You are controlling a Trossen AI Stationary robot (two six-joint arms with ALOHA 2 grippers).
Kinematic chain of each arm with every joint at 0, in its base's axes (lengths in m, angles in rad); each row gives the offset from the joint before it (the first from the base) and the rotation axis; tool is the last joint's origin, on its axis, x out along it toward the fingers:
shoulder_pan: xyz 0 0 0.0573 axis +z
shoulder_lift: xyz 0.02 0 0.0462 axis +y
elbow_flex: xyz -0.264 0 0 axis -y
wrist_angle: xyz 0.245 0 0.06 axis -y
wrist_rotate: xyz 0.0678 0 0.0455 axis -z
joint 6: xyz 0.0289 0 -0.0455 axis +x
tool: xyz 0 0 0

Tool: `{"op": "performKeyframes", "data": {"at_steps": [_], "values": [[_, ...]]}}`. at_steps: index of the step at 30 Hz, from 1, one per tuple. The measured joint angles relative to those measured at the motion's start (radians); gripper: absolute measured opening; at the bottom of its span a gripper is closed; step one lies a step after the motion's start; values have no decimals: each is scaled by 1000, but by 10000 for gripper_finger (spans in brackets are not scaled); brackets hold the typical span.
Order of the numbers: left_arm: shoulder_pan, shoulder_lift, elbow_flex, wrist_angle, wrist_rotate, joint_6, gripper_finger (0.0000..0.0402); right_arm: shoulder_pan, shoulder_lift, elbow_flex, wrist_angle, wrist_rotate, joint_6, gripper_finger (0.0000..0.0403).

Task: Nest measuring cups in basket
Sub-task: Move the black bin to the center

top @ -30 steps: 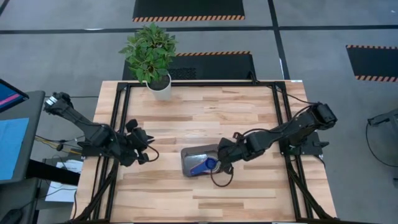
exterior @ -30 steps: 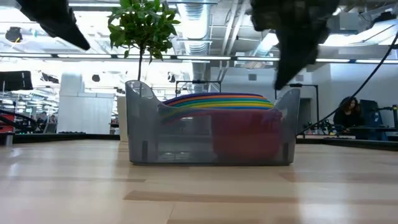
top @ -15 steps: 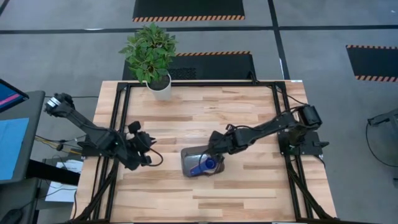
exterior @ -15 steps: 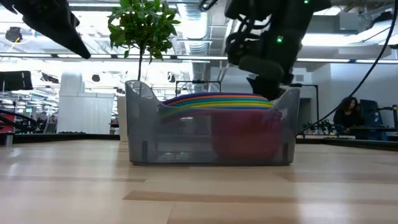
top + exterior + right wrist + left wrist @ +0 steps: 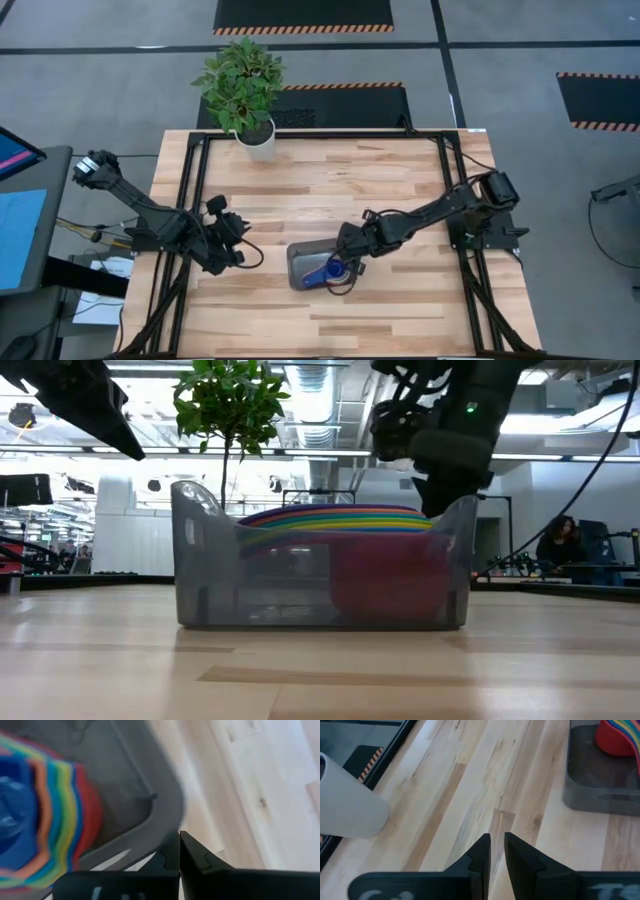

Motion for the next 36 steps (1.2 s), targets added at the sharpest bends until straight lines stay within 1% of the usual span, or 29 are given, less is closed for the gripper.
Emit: {"op": "performKeyframes", "data": {"at_steps": [4, 8, 11, 17, 19, 25, 33, 36], "values": [[0, 0, 0, 0, 0, -1, 45, 25, 0, 0, 5, -35, 3, 14], [0, 0, 0, 0, 0, -4, 45, 50, 0, 0, 11, -77, 3, 22], [0, 0, 0, 0, -3, -5, 45, 66, 0, 0, 36, -83, 3, 24], [0, 0, 0, 0, -4, -6, 45, 84, 0, 0, 87, -127, 4, 12], [0, 0, 0, 0, -4, -6, 45, 90, 0, 0, 88, -157, 7, 12], [0, 0, 0, 0, -7, -7, 45, 111, 0, 0, 103, -211, 11, 25], [0, 0, 0, -1, -8, -7, 45, 136, 0, -1, 205, -235, -38, 13], [0, 0, 0, -1, -8, 8, 45, 136, -1, -1, 184, -257, -39, 18]]}}
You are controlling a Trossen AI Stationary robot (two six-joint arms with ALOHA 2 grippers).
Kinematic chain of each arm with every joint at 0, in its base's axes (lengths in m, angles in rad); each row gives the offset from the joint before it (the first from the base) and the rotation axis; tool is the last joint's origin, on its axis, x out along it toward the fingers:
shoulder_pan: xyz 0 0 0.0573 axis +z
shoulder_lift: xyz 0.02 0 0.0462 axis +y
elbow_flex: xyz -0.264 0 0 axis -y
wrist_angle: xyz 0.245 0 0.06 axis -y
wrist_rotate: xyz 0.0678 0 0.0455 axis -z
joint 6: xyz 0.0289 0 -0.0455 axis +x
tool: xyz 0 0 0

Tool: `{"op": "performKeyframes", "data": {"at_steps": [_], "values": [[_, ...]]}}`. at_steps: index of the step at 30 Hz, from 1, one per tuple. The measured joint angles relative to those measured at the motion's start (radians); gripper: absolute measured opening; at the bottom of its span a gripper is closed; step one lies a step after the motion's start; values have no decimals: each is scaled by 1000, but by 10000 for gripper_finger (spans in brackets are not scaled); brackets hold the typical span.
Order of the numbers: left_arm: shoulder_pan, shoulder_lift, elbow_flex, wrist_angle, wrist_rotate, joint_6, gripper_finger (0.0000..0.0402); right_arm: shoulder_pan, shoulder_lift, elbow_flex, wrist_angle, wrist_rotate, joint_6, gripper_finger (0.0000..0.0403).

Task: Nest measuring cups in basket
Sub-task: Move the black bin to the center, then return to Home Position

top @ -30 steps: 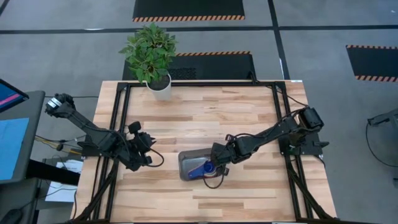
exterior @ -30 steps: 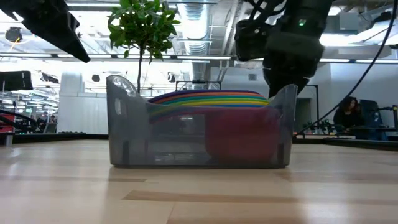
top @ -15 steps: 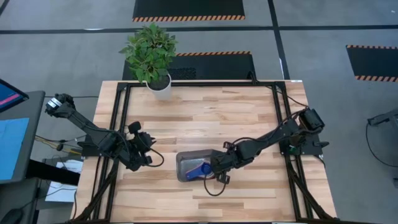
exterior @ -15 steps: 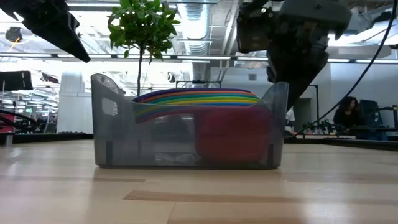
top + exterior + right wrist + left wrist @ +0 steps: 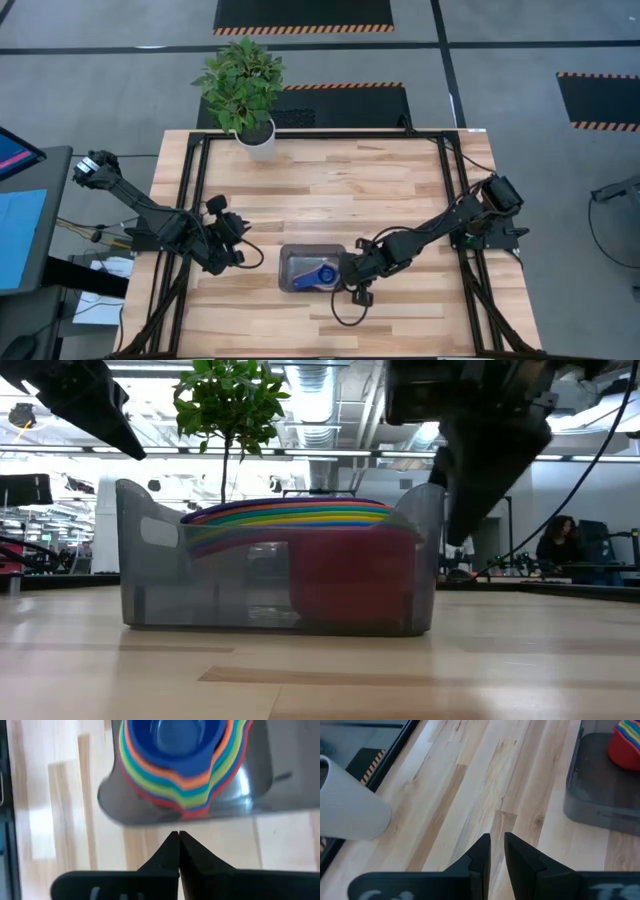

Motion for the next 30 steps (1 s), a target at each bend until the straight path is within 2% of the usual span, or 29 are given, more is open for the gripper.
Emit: {"op": "performKeyframes", "data": {"at_steps": [4, 7, 12, 16, 18, 21, 23, 27, 30], "values": [[0, 0, 0, 0, 0, 59, 45, 5, -23, 0, -52, -65, 34, 34], [0, 0, 0, -1, 3, 63, 45, 27, -71, -1, -86, -64, 40, 39], [0, 0, 0, 1, 32, 11, 45, 66, -183, 1, -83, 20, 81, 31], [0, 0, 0, 2, 98, -38, 45, 95, -219, 1, -49, 40, 315, 23], [0, 0, 0, 3, 137, -30, 45, 109, -221, 1, -3, 69, 335, 21], [0, 0, 0, 21, 149, -49, 45, 122, -221, 2, 42, 74, 98, 23], [0, 0, 1, 17, 128, 2, 45, 116, -252, 6, 32, 81, -42, 28], [0, 0, 1, 11, 156, 52, 45, 95, -437, -2, 58, 104, -269, 37], [-3, 0, 1, -2, 185, 70, 45, 79, -609, -116, 155, 59, -408, 40]]}}
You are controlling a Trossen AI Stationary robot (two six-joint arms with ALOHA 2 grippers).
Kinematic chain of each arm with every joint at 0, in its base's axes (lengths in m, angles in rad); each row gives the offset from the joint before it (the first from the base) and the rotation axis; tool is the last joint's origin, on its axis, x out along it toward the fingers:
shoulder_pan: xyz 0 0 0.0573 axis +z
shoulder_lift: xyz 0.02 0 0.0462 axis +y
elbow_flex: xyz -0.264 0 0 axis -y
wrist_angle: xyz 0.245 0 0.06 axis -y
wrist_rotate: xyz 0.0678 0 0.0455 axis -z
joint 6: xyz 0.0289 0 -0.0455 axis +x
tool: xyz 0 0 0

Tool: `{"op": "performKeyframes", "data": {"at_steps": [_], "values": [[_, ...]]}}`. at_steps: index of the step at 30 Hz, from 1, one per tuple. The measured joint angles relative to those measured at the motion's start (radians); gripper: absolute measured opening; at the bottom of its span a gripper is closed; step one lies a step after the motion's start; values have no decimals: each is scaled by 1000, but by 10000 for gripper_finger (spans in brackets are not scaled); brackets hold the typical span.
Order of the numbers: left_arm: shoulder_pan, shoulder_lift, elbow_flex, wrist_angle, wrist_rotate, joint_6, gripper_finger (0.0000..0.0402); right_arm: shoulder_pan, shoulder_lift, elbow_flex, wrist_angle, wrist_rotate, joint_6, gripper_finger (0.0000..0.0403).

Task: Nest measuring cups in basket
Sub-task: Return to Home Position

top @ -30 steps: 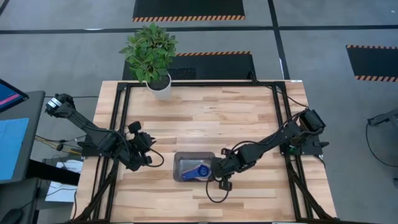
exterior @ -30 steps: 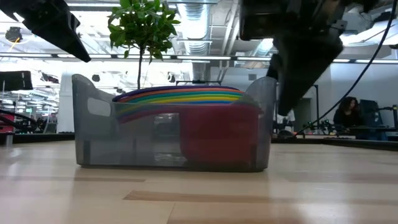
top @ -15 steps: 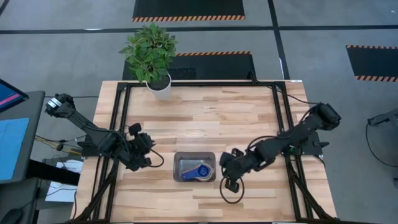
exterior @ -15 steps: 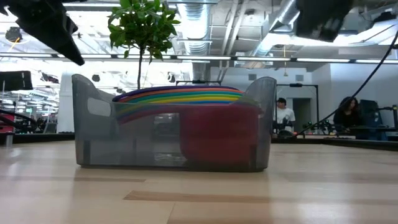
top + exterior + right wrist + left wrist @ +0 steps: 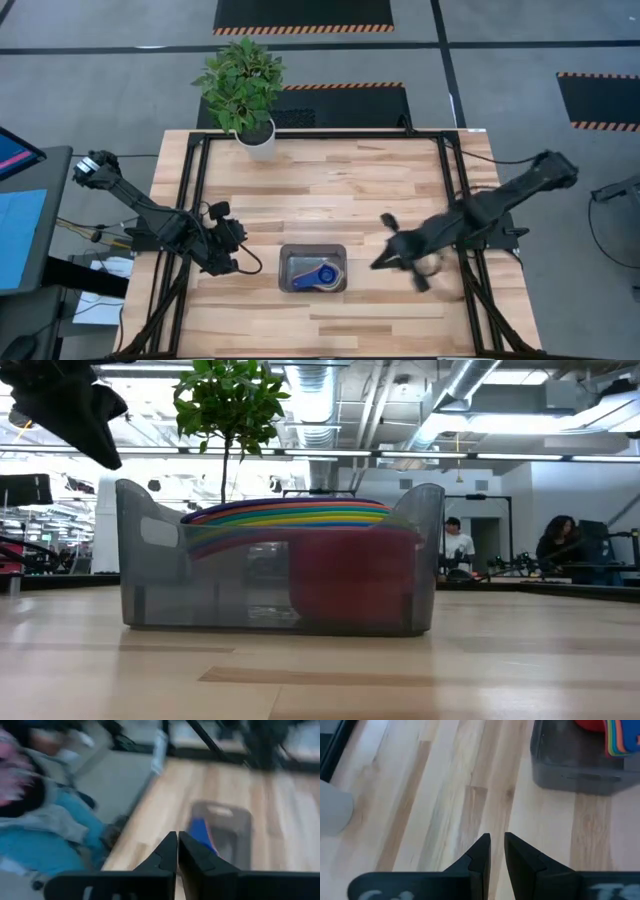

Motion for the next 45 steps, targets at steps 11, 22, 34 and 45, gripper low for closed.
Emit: {"op": "performKeyframes", "data": {"at_steps": [11, 22, 34, 45], "values": [[-25, -128, -6, 92, -74, 152, 45, -40, -493, -745, 675, -172, 17, 32], [-4, -843, -509, 850, 173, 542, 46, -17, -639, -928, 822, -172, -14, 31], [120, -1066, -732, 1001, 243, 561, 46, -161, -638, -931, 855, -399, 29, 30], [322, -1067, -732, 981, 411, 549, 46, -477, -638, -1065, 1020, -706, 92, 34]]}}
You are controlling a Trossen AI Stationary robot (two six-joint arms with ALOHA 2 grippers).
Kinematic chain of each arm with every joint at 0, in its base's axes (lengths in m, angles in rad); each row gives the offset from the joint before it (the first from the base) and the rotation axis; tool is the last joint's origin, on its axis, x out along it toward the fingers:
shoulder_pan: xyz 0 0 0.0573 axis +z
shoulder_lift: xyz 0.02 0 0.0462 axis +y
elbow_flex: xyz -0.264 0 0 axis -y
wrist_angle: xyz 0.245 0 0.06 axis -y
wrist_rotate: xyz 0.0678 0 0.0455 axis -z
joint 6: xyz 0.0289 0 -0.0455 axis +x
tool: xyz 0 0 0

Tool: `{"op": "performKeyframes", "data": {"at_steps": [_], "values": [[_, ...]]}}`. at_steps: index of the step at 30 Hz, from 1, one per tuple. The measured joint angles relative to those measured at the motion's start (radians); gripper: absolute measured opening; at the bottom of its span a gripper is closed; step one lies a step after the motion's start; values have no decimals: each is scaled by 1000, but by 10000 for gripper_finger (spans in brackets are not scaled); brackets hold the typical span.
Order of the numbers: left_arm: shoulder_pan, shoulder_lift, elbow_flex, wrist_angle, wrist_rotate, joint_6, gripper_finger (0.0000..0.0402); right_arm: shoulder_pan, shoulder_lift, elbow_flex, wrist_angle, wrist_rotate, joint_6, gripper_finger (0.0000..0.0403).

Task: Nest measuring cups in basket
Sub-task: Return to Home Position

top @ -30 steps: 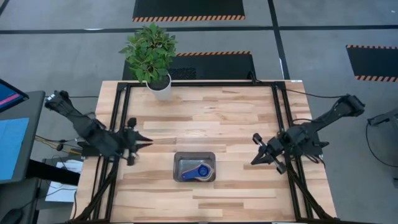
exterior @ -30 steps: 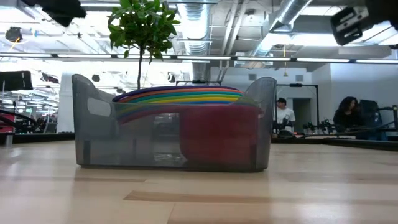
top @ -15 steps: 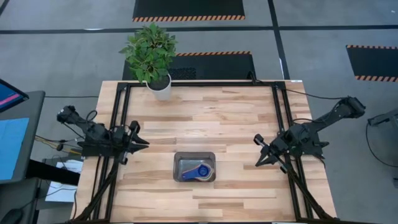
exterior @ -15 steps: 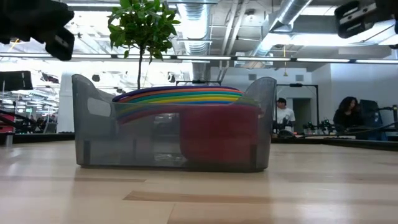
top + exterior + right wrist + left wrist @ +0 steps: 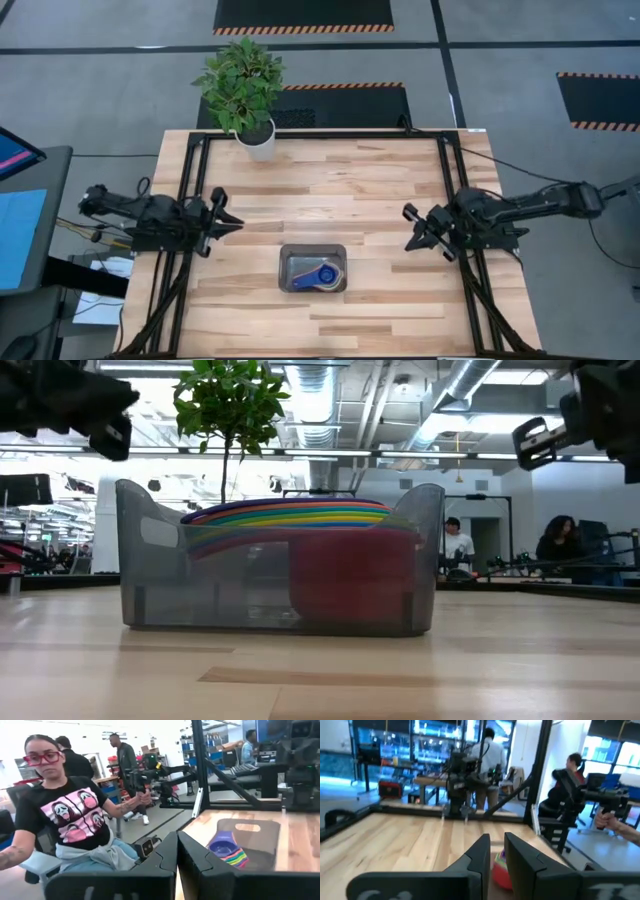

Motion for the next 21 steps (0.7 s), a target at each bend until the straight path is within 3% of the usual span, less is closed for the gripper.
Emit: {"op": "performKeyframes", "data": {"at_steps": [5, 14, 21], "values": [[86, 0, 0, -91, 78, -41, 46, -69, 0, -1, -7, -85, -64, 35], [153, 1, 0, -222, 136, -59, 46, -165, 0, -2, -171, -94, -57, 27], [169, -4, 0, -206, 137, -75, 46, -296, -110, -3, -82, -297, 49, 34]]}}
